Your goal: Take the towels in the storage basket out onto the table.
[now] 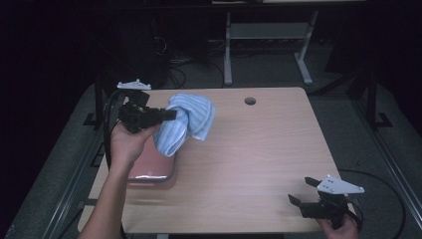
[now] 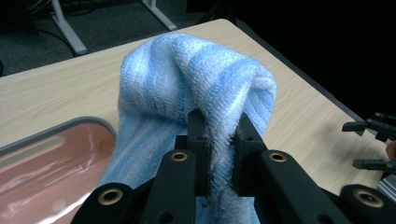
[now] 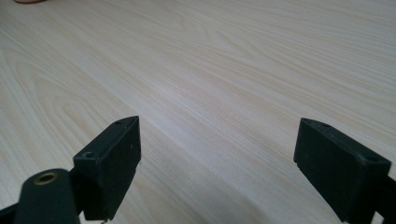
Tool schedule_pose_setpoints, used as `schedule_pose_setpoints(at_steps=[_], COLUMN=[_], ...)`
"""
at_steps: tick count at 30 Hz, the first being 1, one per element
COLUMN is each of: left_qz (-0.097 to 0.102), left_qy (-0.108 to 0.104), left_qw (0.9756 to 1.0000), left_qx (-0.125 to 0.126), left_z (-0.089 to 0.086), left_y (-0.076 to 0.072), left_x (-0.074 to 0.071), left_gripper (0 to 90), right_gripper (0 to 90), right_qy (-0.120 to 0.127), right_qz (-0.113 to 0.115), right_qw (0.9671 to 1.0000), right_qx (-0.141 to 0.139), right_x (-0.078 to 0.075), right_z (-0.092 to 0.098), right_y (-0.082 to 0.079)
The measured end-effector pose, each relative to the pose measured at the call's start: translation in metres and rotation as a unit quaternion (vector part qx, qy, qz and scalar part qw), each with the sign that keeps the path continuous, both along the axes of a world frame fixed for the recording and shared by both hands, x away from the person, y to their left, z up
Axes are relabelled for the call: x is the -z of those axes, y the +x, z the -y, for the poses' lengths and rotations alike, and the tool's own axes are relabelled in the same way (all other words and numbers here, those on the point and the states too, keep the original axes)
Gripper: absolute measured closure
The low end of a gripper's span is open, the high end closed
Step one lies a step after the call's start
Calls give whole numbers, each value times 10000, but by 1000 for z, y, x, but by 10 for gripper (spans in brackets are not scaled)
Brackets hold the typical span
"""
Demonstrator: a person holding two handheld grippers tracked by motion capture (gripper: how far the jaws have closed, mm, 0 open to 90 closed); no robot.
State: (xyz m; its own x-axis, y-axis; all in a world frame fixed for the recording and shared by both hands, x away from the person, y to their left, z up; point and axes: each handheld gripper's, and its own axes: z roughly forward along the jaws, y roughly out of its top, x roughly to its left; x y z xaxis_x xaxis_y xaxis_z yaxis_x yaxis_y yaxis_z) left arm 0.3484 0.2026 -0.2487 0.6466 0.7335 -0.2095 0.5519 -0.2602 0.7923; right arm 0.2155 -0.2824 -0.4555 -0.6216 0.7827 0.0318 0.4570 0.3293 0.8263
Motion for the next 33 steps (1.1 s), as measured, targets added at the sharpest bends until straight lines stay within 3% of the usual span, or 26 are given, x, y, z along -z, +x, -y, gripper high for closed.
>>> schedule_pose_setpoints(at_steps=[8,12,33], left_qz=[-69,-84,-277], left_qy=[35,-74,196], left_qw=[9998,9996,9981], left_qx=[182,245,521], left_z=[21,30,82], left_y=[8,11,32], left_x=[8,13,43], left_gripper=[806,806,804], right_gripper=[144,144,144], right_qy=[8,7,5], right_qz=[-3,0,10], right_qw=[10000,10000,10000], right_qx=[15,16,9], right_x=[0,0,-1], right_z=[1,1,2], right_y=[0,0,1])
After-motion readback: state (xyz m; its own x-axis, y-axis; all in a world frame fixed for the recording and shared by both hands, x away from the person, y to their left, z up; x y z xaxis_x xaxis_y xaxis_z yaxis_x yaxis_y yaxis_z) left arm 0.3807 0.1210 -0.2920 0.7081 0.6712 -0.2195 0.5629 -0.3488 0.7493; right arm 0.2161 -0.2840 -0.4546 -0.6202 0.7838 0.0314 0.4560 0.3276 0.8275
